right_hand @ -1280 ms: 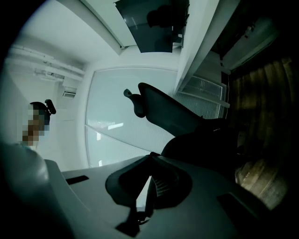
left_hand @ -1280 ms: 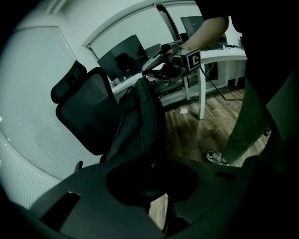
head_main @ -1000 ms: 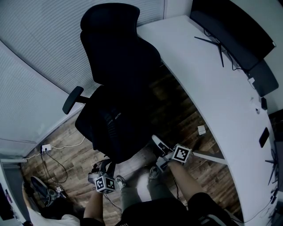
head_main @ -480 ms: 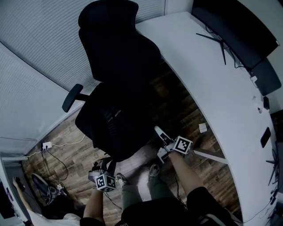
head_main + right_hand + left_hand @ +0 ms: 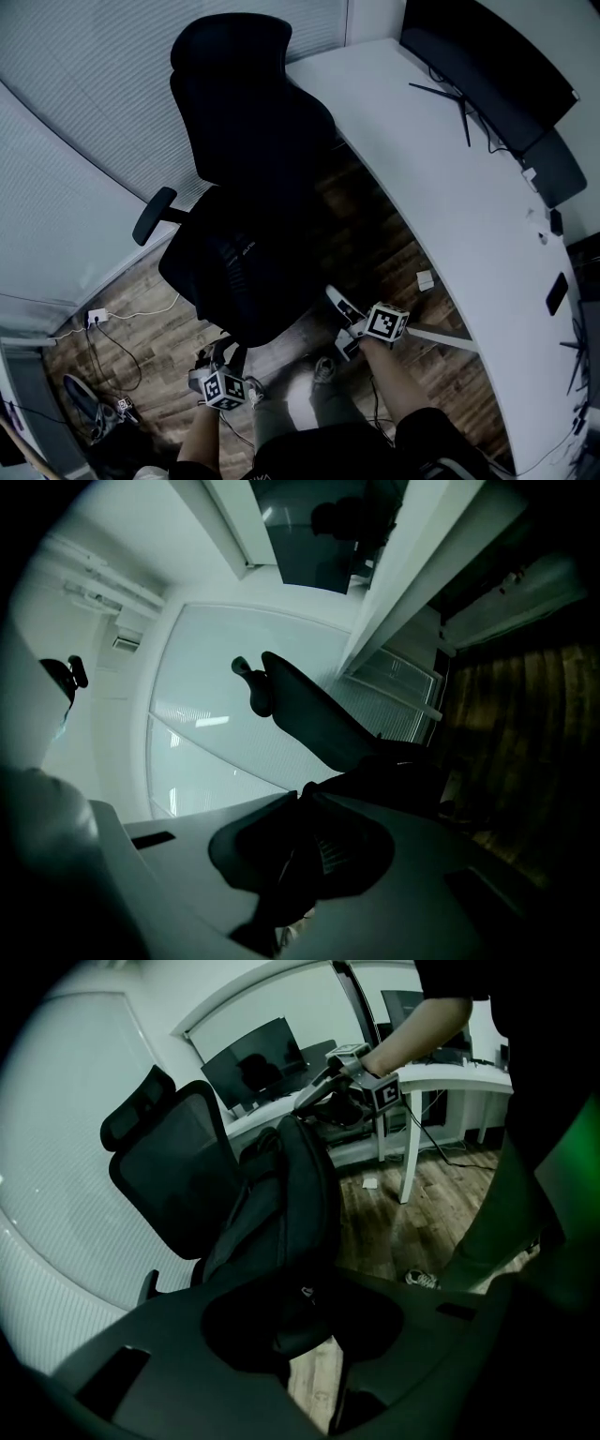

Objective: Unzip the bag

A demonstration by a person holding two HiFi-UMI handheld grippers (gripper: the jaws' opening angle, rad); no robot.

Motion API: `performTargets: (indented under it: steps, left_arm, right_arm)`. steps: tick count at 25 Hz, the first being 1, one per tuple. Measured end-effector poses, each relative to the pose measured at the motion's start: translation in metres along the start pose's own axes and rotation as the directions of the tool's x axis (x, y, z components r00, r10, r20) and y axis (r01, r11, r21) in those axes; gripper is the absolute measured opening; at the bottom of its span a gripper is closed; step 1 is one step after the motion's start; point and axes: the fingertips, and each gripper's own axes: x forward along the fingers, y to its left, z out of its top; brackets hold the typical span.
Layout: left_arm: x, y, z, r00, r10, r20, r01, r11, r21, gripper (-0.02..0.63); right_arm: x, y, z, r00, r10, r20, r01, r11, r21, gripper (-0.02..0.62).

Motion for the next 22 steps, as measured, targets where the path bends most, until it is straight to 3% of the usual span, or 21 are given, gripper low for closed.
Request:
performTargets:
  steps: [5,7,9,13,18,22]
  left_arm:
    - [-0.009,-0.004,0.005,0.999,-0.021,0.042,0.023,0.999,-0.042,0.178]
    - [-0.016,-0.005,0.01,0.998,-0.023,0.067,0.026,0.998,-0.051,0.19]
    - [-0.024,-0.003,0.016,0.995,-0.014,0.099,0.021,0.997,-0.072,0.198]
    - [-0.044,0.008,0.028,0.985,0.037,0.171,-0.016,0.993,-0.118,0.201]
    - [-0.079,0.04,0.039,0.954,0.126,0.271,-0.073,0.977,-0.199,0.201]
    - [-0.112,0.065,0.051,0.916,0.19,0.353,-0.089,0.955,-0.284,0.201]
  right_arm:
    - [-0.022,0.007,-0.003,0.998,-0.067,0.0,0.066,0.994,-0.091,0.051]
    - [-0.03,0.013,-0.005,0.996,-0.092,0.007,0.092,0.987,-0.132,0.064]
    - [-0.035,0.024,-0.006,0.994,-0.103,0.019,0.105,0.98,-0.167,0.131]
    - [-0.042,0.056,-0.01,0.992,-0.104,0.067,0.117,0.964,-0.238,0.135]
    - [-0.049,0.1,-0.02,0.984,-0.12,0.13,0.157,0.93,-0.332,0.14]
    - [-0.057,0.137,-0.035,0.975,-0.143,0.172,0.205,0.876,-0.436,0.14]
